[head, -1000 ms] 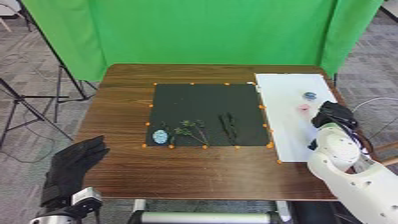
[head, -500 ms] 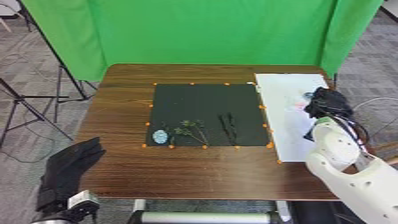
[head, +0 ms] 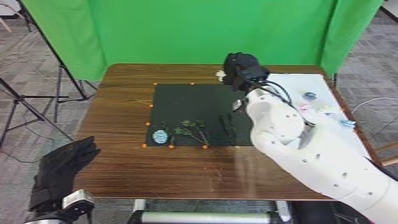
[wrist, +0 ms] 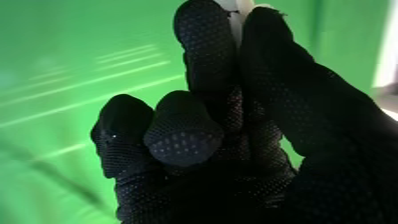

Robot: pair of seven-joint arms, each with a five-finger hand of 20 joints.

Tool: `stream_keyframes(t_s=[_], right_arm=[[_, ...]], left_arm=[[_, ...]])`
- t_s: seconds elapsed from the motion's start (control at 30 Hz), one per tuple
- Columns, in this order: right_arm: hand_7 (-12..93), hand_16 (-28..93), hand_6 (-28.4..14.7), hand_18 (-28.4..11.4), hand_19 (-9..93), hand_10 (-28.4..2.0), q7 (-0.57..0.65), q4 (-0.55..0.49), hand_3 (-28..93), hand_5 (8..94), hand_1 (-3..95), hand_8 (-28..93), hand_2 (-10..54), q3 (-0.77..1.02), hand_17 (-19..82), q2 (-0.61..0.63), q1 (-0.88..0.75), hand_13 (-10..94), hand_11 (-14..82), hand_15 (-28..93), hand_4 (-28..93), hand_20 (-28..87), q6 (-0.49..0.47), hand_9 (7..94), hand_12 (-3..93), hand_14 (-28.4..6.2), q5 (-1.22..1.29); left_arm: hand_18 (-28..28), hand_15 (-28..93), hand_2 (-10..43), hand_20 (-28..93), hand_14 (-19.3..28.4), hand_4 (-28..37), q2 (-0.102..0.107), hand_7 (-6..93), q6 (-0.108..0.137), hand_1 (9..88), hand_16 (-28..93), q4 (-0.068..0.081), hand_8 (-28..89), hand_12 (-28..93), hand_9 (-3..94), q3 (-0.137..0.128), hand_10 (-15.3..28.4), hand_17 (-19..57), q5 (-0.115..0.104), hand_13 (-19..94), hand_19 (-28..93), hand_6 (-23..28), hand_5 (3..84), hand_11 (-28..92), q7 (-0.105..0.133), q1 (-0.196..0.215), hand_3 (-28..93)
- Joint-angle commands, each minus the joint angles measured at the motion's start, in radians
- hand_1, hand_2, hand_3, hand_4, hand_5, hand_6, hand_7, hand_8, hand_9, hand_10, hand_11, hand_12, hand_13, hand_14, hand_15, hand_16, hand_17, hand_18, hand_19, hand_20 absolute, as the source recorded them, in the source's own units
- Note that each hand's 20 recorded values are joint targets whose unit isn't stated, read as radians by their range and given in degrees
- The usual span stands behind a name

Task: Arrange flowers

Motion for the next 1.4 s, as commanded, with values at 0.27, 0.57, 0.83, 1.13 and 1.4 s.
stream_keyframes(t_s=[0.27, 0.57, 0.83, 1.13, 1.4], right_arm=[[34, 27, -1.7, -15.8, 93, -9.8, -0.007, 0.215, 75, 76.4, 54.3, 8, -8.1, -0.036, 58, -0.428, -0.105, 79, 24.7, 76, -28, 41, -0.127, 86.7, 33.4, -5.5, -0.126], [35, 27, -1.3, -16.0, 93, -9.6, 0.044, 0.248, 74, 75.8, 53.5, 7, -7.7, -0.042, 58, -0.465, -0.127, 79, 24.7, 76, -28, 42, -0.157, 86.0, 33.3, -5.7, -0.110], [36, 27, -1.4, -16.3, 93, -10.1, 0.094, 0.249, 73, 74.7, 50.2, 6, -8.8, -0.072, 57, -0.468, -0.091, 78, 27.6, 76, -28, 42, -0.142, 84.0, 30.2, -6.1, -0.099], [36, 27, -2.3, -16.1, 93, -11.3, 0.127, 0.242, 71, 71.5, 47.8, 6, -9.4, -0.062, 56, -0.468, -0.103, 77, 29.4, 77, -28, 41, -0.170, 80.6, 27.3, -6.7, -0.067], [35, 26, -3.0, -16.1, 93, -12.8, 0.126, 0.241, 71, 69.7, 45.6, 5, -9.5, -0.040, 55, -0.478, -0.113, 75, 32.5, 77, -28, 41, -0.214, 78.0, 22.4, -7.1, -0.072]], left_arm=[[23.4, 66, 6.0, 14, 28.2, -17.4, -0.030, 20.8, -0.077, 28.2, -14, 0.041, -10, 10, 43.1, 0.041, 22.6, -8.1, 0.077, 29, 60, 15.3, 53.1, 38, -0.130, -0.157, 82], [23.4, 66, 6.0, 14, 28.1, -17.3, -0.003, 20.8, -0.082, 28.1, -14, 0.054, -10, 10, 43.2, 0.068, 22.6, -8.1, 0.060, 29, 60, 15.3, 53.1, 38, -0.121, -0.192, 82], [23.4, 66, 6.0, 14, 28.1, -17.3, -0.013, 20.9, -0.117, 28.2, -14, 0.066, -10, 10, 43.2, 0.068, 22.6, -8.1, 0.097, 29, 60, 15.3, 53.1, 38, -0.187, -0.244, 82], [23.4, 66, 6.0, 14, 28.1, -17.2, 0.001, 20.8, -0.134, 28.2, -14, 0.077, -10, 10, 43.1, 0.071, 22.5, -8.1, 0.095, 29, 60, 15.3, 53.2, 38, -0.199, -0.264, 82], [23.4, 66, 6.0, 14, 28.2, -17.1, 0.007, 20.9, -0.129, 28.2, -14, 0.081, -10, 10, 43.2, 0.086, 22.5, -8.1, 0.087, 29, 60, 15.3, 53.1, 38, -0.188, -0.277, 82]])
